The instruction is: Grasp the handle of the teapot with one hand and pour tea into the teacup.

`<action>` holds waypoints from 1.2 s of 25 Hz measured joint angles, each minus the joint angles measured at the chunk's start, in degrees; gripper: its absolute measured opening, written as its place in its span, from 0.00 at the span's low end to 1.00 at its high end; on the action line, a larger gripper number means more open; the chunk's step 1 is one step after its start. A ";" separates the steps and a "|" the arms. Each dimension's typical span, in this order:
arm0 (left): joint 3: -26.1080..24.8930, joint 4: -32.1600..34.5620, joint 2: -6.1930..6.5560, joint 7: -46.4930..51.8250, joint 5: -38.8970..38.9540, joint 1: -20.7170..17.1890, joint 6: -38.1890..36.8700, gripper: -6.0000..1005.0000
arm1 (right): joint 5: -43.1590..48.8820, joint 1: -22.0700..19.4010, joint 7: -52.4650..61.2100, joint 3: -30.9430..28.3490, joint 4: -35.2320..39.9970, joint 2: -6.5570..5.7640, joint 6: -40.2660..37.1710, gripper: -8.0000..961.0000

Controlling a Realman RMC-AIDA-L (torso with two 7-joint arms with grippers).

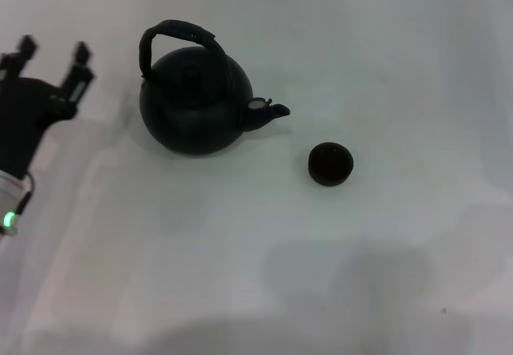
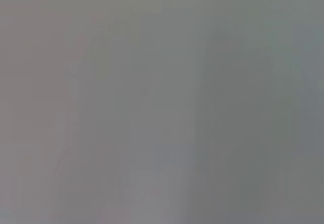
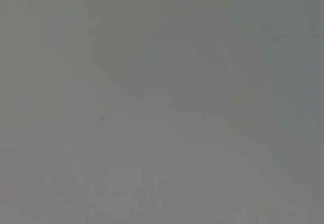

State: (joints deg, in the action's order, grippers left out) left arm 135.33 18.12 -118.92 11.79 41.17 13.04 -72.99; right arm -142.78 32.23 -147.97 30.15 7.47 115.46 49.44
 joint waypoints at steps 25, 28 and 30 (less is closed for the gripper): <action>-10.23 -8.15 0.10 6.74 15.46 6.76 0.62 0.77 | 0.59 -2.09 -1.12 14.33 -2.39 0.42 7.29 0.87; -10.26 -8.18 0.11 8.18 17.33 6.80 0.61 0.77 | 0.50 -1.93 -1.31 14.05 -2.39 0.43 6.68 0.87; -10.26 -8.28 0.17 8.66 17.70 7.07 0.62 0.77 | 0.35 -1.71 -1.36 13.89 -2.29 0.45 6.00 0.87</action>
State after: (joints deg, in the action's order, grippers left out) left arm 125.07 9.84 -118.76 20.45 58.87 20.11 -72.37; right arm -142.44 30.53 -149.33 44.04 5.18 115.91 55.44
